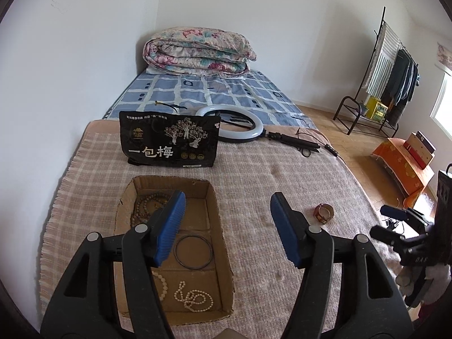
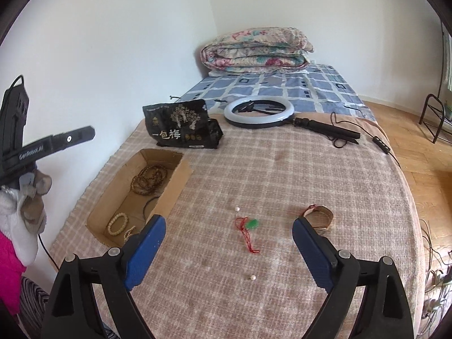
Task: Organize jewelry
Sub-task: 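Move the left tool toward the red-string jade pendant while the right tool approaches the watch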
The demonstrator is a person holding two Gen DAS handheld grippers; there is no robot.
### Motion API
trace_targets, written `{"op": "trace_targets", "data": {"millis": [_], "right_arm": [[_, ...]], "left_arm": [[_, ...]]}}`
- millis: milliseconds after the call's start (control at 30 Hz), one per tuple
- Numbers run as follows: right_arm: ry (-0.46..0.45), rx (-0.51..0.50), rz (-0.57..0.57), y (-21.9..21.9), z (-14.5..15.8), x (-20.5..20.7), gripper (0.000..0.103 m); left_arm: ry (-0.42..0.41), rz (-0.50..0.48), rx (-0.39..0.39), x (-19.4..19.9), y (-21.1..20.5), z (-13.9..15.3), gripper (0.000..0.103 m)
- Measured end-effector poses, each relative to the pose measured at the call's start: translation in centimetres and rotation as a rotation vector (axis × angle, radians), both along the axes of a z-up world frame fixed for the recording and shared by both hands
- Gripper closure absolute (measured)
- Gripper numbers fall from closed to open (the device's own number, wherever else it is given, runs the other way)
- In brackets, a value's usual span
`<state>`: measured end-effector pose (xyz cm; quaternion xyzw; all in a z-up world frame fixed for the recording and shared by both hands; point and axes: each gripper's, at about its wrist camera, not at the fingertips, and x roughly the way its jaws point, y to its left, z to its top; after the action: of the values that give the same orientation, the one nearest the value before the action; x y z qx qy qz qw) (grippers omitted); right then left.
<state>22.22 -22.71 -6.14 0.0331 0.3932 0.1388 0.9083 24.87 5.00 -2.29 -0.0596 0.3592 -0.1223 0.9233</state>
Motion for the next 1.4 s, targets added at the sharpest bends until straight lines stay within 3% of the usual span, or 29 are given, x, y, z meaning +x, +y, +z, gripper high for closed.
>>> {"op": "trace_targets", "data": {"millis": [300,600,733,1000,1067,1400], "right_arm": [[-0.009,0.053,-0.153,-6.6,-0.3,1.4,0.01],[0.086,0.068,-0.239,-11.0,-4.8,3.9,0.01],[0.117,0.029,-0.243,-11.8,-7.4,5.0,0.01],[0.182,-0.06,-0.192,-11.7,-12.0,6.5,0.01],[0.18,-0.078,-0.166,-11.5,-12.6,6.6,0.01],[0.173,-0.119,-0.099,-10.5,-14.2,8.1,0.01]], "left_arm": [[0.062,-0.055,-0.041,-0.5,-3.9,-2.6,0.039],[0.134,-0.13,-0.068,-0.2,-8.9,-6.4,0.039],[0.167,-0.15,-0.069,0.4,-11.1,-8.6,0.039],[0.188,-0.199,0.022,1.3,-15.3,-13.2,0.04],[0.196,-0.21,0.044,1.8,-16.0,-14.2,0.046],[0.205,-0.228,0.114,4.2,-18.9,-17.5,0.046]]}}
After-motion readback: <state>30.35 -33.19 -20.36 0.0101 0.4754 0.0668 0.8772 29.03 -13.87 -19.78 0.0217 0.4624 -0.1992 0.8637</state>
